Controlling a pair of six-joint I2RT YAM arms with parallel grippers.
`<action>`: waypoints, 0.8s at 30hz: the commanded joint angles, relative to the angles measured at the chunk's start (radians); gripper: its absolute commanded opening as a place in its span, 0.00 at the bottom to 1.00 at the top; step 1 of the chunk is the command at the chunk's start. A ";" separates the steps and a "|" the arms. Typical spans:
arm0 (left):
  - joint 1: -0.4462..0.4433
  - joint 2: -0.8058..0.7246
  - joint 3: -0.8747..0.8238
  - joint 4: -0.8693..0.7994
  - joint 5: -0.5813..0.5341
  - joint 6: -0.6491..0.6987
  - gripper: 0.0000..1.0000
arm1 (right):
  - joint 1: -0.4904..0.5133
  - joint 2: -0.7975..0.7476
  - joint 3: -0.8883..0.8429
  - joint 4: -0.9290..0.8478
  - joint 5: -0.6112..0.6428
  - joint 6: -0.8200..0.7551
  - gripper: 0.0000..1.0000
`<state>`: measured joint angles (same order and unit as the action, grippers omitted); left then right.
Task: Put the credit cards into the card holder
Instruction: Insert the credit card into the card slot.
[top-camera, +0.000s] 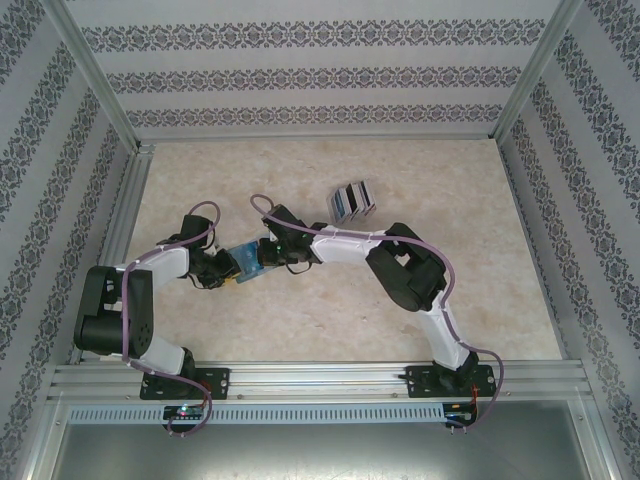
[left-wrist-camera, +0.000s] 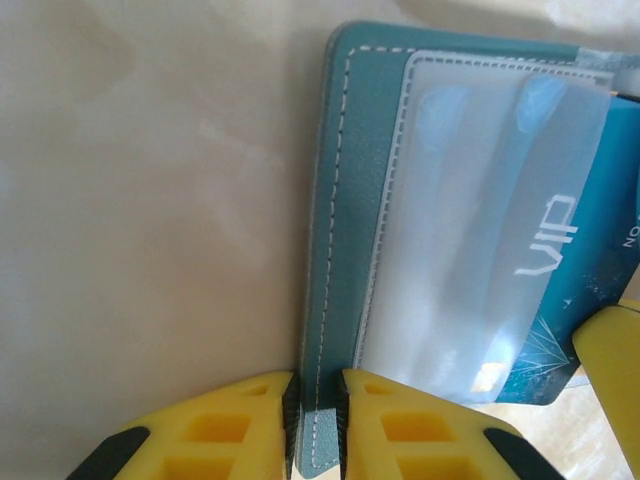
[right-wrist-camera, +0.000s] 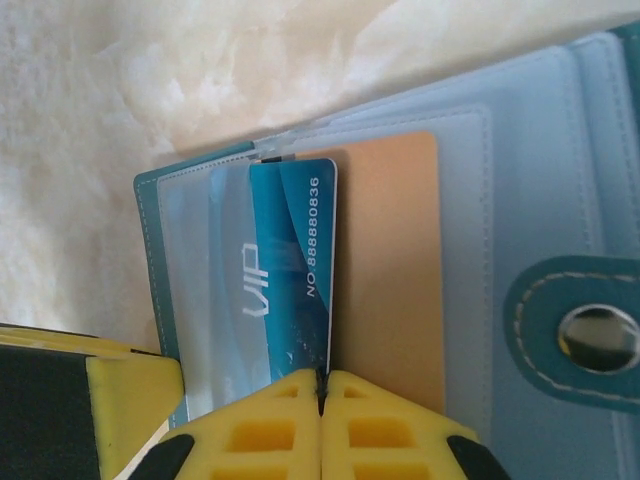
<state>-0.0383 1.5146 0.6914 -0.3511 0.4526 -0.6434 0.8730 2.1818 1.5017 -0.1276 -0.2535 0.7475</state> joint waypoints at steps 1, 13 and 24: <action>-0.037 0.042 0.007 0.027 0.033 0.023 0.21 | 0.051 0.036 0.067 -0.122 -0.057 -0.096 0.08; -0.031 -0.009 0.098 -0.068 -0.024 0.073 0.22 | 0.021 -0.016 0.101 -0.216 -0.031 -0.174 0.21; 0.000 0.016 0.141 -0.073 -0.027 0.082 0.22 | -0.032 -0.113 0.060 -0.225 -0.007 -0.187 0.33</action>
<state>-0.0505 1.5177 0.7933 -0.4114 0.4255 -0.5831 0.8585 2.1216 1.5768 -0.3412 -0.2626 0.5842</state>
